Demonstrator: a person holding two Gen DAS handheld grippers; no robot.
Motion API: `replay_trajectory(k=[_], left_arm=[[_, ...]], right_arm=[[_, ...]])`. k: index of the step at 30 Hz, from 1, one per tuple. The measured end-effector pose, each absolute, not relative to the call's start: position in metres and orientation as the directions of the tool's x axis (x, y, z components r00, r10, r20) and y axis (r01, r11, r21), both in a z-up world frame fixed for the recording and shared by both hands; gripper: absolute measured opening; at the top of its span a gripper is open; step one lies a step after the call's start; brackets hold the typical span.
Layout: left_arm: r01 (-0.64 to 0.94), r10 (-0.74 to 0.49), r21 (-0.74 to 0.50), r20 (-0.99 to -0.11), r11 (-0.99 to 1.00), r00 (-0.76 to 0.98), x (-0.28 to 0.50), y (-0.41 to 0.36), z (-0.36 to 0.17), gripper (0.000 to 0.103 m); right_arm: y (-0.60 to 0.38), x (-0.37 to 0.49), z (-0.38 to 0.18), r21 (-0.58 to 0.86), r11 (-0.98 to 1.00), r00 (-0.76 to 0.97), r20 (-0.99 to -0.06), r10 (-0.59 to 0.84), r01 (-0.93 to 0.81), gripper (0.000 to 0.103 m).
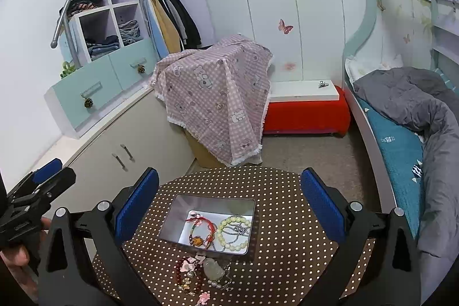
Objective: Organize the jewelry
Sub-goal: 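Grasp the dark red bead bracelet with the left tool while the right tool grasps a small silver charm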
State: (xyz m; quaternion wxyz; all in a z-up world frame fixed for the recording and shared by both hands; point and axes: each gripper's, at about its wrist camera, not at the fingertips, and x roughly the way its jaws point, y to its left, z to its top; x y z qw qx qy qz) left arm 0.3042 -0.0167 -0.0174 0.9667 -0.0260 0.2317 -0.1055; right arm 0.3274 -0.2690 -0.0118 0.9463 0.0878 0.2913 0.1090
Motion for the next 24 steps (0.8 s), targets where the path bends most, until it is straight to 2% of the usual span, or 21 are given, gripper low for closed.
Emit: replay_trajectory(k=[11,24], left_arm=[[0.175,-0.196,-0.087,-0.423,0.981,0.885,0.276,-0.017,-0.019,0.096],[0.152,-0.179,-0.096,-0.452,0.984,0.874,0.249,-0.008,-0.041,0.096]], right_arm=[[-0.265,0.296,-0.005,0.204,0.963,0.819,-0.511,0.260,-0.178,0.095],[-0.259,0.258,-0.007,0.183,0.965,0.832,-0.493,0.255,-0.187,0.095]])
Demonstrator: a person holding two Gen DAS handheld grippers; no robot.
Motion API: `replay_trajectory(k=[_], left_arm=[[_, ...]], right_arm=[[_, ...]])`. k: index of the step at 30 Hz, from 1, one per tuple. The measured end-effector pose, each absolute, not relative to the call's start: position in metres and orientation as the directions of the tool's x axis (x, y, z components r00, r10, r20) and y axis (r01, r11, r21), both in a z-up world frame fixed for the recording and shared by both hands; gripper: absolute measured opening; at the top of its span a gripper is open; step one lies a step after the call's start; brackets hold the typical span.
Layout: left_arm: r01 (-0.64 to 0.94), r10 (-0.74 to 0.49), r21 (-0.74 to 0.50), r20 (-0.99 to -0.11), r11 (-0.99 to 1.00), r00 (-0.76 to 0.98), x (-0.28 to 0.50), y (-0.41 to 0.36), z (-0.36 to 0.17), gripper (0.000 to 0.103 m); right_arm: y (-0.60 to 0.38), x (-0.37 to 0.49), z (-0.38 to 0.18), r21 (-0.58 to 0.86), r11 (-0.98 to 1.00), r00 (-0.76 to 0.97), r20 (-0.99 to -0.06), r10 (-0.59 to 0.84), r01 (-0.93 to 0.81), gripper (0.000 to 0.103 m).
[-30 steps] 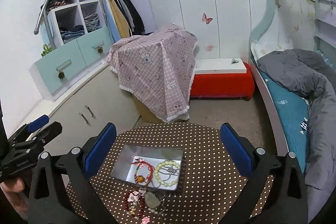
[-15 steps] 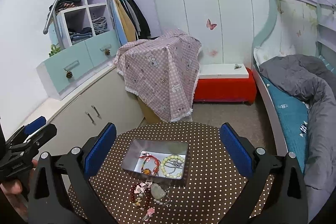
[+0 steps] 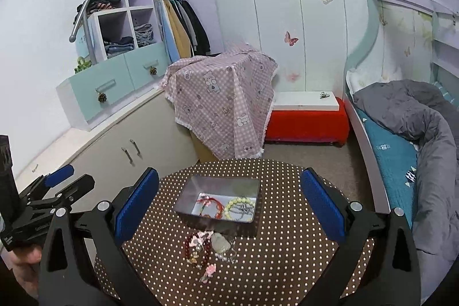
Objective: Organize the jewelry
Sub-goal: 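Grasp the dark red bead bracelet with the left tool while the right tool grasps a small silver charm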
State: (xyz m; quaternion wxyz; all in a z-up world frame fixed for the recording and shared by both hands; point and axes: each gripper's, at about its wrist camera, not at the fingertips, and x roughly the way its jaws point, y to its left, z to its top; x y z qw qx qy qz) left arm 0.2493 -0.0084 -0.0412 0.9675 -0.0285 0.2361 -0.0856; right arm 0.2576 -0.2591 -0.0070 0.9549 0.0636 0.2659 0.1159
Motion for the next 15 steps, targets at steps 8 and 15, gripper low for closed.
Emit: replay_trajectory(k=[8,15], left_arm=[[0.147,-0.167,-0.080,-0.495,0.986,0.853,0.247,-0.008,-0.061,0.096],[0.155,-0.170,-0.074,-0.555,0.985,0.814,0.252,-0.013,-0.086,0.096]], right_arm=[[-0.256,0.242,-0.028,0.187,0.967,0.812,-0.527,0.248,-0.174,0.095],[-0.256,0.237,-0.053,0.197,0.968,0.779,-0.579,0.241,-0.153,0.095]])
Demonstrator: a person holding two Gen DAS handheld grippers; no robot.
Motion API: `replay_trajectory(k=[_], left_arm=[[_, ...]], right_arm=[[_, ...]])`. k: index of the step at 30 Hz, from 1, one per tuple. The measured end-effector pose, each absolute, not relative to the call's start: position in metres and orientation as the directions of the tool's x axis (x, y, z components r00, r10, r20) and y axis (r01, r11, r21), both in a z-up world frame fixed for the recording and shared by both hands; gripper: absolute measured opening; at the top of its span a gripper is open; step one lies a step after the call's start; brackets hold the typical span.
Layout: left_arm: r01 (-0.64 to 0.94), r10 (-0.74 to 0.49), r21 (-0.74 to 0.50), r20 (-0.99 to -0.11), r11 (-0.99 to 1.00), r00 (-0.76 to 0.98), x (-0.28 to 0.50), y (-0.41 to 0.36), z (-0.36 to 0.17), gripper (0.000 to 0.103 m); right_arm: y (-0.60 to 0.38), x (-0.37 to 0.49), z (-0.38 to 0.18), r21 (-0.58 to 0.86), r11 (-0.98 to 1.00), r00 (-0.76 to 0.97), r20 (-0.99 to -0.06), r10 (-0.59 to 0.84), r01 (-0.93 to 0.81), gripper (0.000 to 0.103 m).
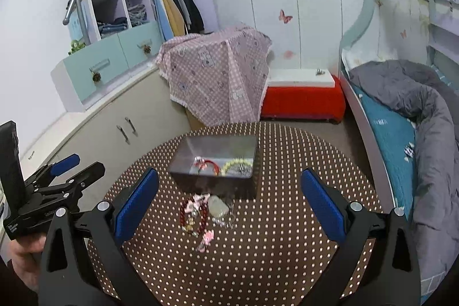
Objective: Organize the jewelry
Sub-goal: 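Grasp the dark red bead bracelet with the left tool while the right tool grasps a small silver charm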
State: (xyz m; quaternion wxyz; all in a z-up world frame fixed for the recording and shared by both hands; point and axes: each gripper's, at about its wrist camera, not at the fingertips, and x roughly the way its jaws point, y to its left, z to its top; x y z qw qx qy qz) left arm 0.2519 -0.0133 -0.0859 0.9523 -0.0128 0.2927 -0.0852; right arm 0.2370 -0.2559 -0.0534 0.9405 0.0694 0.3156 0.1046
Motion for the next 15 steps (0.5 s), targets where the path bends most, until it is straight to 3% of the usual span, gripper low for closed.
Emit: replay_trajectory(k=[15], left_arm=[[0.191,-0.165,-0.044,-0.711,0.981,0.684,0.275,-0.041,-0.160,0.096]], right_arm=[[-0.267,0.227,-0.117,0.225,0.970,0.684,-0.692,0.229,-0.097,0.095]])
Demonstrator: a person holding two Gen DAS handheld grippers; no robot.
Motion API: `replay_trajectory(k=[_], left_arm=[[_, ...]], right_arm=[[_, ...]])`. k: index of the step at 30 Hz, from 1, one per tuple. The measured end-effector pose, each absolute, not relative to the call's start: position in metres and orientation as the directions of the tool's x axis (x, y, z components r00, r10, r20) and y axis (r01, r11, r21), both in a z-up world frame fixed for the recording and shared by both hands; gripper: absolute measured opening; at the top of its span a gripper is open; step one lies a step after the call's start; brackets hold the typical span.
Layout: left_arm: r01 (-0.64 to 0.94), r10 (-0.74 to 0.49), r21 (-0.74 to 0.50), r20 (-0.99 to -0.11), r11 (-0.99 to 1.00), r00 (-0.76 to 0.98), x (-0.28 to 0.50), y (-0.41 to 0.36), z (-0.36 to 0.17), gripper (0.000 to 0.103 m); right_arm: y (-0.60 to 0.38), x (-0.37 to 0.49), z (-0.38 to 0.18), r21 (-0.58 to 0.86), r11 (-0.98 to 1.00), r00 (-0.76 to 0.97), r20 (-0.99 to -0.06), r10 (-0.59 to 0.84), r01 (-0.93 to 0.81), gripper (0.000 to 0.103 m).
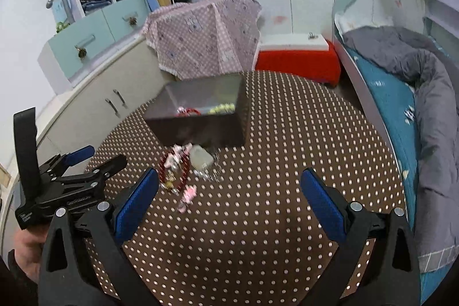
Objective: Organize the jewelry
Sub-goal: 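Grasp the dark red bead bracelet with the left tool while the right tool grasps a small silver charm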
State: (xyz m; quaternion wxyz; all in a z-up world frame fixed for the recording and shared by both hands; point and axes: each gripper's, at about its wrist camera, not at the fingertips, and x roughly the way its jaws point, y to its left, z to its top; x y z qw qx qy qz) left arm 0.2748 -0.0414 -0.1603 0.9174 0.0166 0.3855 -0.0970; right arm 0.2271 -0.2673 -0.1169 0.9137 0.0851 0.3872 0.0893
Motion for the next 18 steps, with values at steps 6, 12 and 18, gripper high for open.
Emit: replay_trajectory(k=[6,12,18], left_arm=[[0.194,-0.141,-0.022,-0.768,0.981,0.625,0.290,-0.054,-0.190,0.096],[0.207,-0.134,-0.009,-0.789,0.978,0.600,0.295,-0.064,-0.202,0.096],[0.228,-0.144,-0.008,-0.798,0.974,0.586,0.302,-0.071,-0.203,0.082]], right_arm=[[-0.269,0.226,-0.138,0.228,0.970,0.647,-0.727,0.228,-0.086,0.095],[-0.269,0.225,-0.148,0.224,0.971,0.625,-0.747,0.227,-0.085,0.095],[-0.269,0.227,-0.153,0.229,0.970,0.613,-0.755,0.233,-0.087,0.095]])
